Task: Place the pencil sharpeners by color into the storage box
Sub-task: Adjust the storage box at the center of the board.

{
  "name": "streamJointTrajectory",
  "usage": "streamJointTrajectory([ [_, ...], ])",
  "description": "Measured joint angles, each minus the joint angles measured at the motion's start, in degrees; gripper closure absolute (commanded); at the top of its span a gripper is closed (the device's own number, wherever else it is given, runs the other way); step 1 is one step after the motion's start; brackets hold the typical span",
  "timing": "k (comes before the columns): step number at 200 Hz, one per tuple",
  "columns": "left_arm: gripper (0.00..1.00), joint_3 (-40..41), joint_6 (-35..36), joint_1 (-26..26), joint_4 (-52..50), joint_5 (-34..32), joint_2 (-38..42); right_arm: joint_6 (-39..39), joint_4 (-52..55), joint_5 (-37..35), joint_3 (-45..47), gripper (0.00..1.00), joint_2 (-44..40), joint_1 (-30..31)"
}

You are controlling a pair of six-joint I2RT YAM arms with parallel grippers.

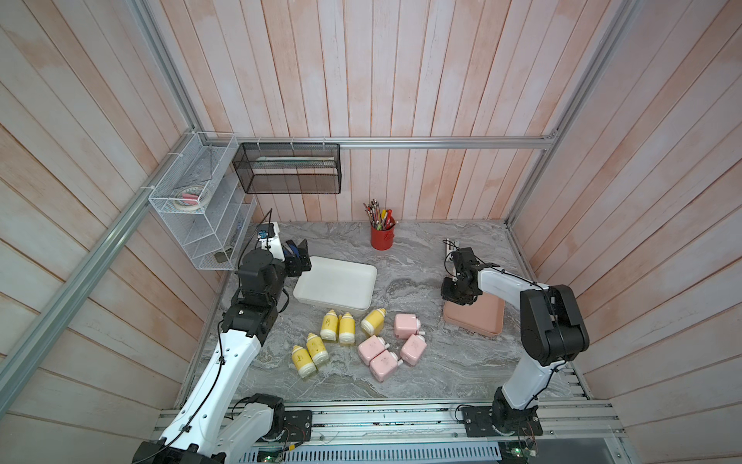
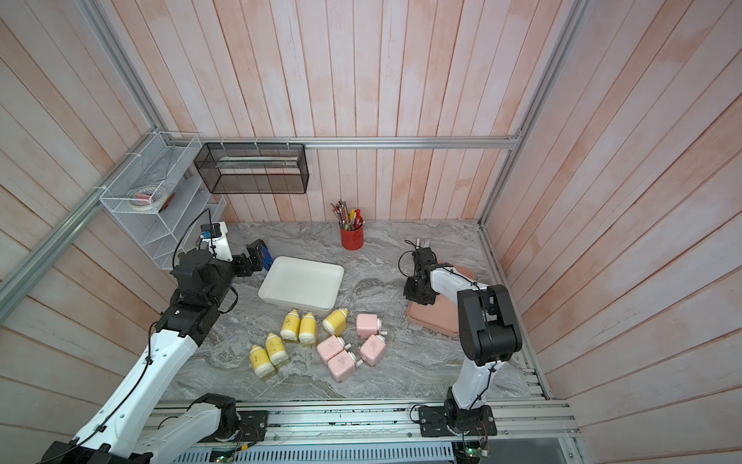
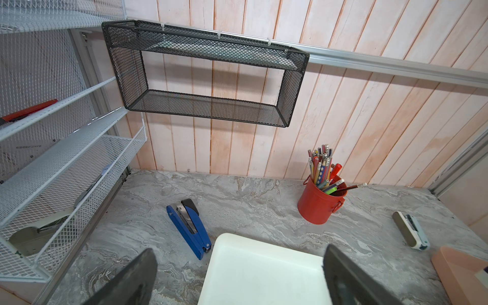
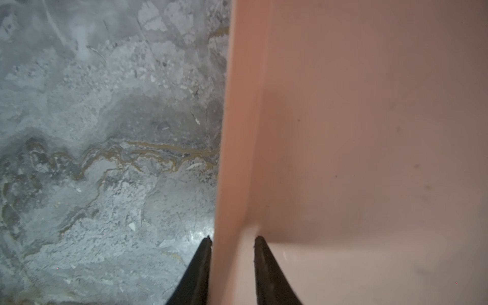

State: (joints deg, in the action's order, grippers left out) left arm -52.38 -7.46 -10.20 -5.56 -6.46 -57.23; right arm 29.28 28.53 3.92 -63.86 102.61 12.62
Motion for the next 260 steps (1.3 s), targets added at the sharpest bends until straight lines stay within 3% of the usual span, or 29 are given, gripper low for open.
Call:
streamJointTrajectory([
  [10, 0.00, 0.00, 0.00, 0.00, 0.00, 0.00, 0.00, 0.66, 0.04, 0.09, -0.35, 1.00, 0.00, 0.00],
  [55, 0.00, 0.00, 0.00, -0.13, 0.00, 0.02, -0.02, 6.73, -0.28, 0.17, 0.17, 1.00, -1.84, 0.00],
  [106, 0.00, 0.37, -0.04, -0.66, 0.20, 0.00, 0.72, 21.29, -2.82, 1.14, 7.43, 1.00, -15.23, 0.04],
  [134, 0.00, 0.76, -0.02, -0.85, 0.44, 0.00, 1.77, 28.92, -4.31, 1.20, 7.54, 1.00, -18.27, -0.13],
  [183, 0.00, 0.81, -0.02, -1.09, 0.48, -0.09, 2.19, 41.00, -6.51, 1.14, 5.99, 1.00, -17.35, -2.93],
  [260, 0.00, 0.98, 0.44, -1.20, 0.50, -1.22, 2.19, 53.51, -8.50, 0.63, -1.77, 1.00, -7.91, -4.63],
])
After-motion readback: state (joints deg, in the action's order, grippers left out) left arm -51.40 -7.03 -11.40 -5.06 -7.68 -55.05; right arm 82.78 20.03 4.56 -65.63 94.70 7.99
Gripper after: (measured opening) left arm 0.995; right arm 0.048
